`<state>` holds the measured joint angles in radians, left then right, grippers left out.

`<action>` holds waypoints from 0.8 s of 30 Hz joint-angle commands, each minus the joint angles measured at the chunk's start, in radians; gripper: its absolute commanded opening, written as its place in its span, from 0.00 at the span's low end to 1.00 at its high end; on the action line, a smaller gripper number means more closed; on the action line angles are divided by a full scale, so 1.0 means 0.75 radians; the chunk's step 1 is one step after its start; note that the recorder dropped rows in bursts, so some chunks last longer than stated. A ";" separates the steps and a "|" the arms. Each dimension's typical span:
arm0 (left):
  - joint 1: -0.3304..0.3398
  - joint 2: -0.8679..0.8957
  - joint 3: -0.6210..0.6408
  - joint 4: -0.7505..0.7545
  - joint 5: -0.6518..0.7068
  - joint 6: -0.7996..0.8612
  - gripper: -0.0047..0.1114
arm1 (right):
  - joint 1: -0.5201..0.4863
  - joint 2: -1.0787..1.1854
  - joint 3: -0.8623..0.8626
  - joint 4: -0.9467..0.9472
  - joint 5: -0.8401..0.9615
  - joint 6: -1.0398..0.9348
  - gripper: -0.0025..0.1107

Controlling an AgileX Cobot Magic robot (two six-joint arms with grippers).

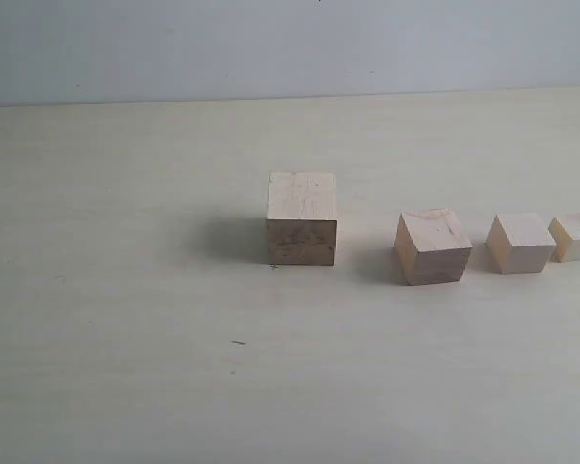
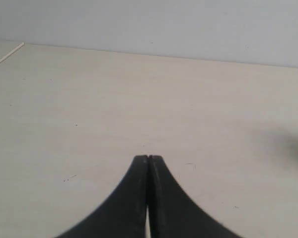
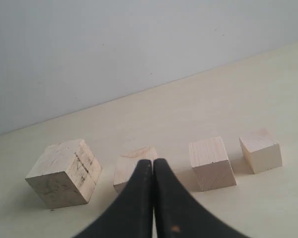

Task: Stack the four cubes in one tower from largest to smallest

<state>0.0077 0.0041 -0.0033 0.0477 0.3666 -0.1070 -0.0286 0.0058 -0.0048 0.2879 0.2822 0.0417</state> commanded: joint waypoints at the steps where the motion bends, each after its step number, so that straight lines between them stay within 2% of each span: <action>1: 0.006 -0.005 0.004 -0.008 -0.016 0.002 0.04 | -0.007 -0.008 0.006 0.000 -0.009 -0.002 0.02; 11: 0.006 -0.005 0.004 -0.008 -0.016 -0.003 0.04 | -0.007 -0.008 0.006 -0.012 -0.008 -0.017 0.02; 17: 0.006 -0.005 0.004 -0.008 -0.016 -0.003 0.04 | -0.007 -0.008 0.006 0.003 -0.086 -0.013 0.02; 19: 0.006 -0.005 0.004 -0.008 -0.016 -0.003 0.04 | -0.007 -0.008 0.006 0.107 -0.215 0.025 0.02; 21: 0.006 -0.005 0.004 -0.008 -0.016 -0.003 0.04 | -0.007 -0.008 0.006 0.353 -0.363 0.138 0.02; 24: 0.006 -0.005 0.004 -0.008 -0.016 0.001 0.04 | -0.007 -0.008 0.006 0.552 -0.527 0.186 0.02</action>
<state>0.0077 0.0041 -0.0033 0.0477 0.3666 -0.1050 -0.0286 0.0058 -0.0048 0.5689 0.0179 0.1449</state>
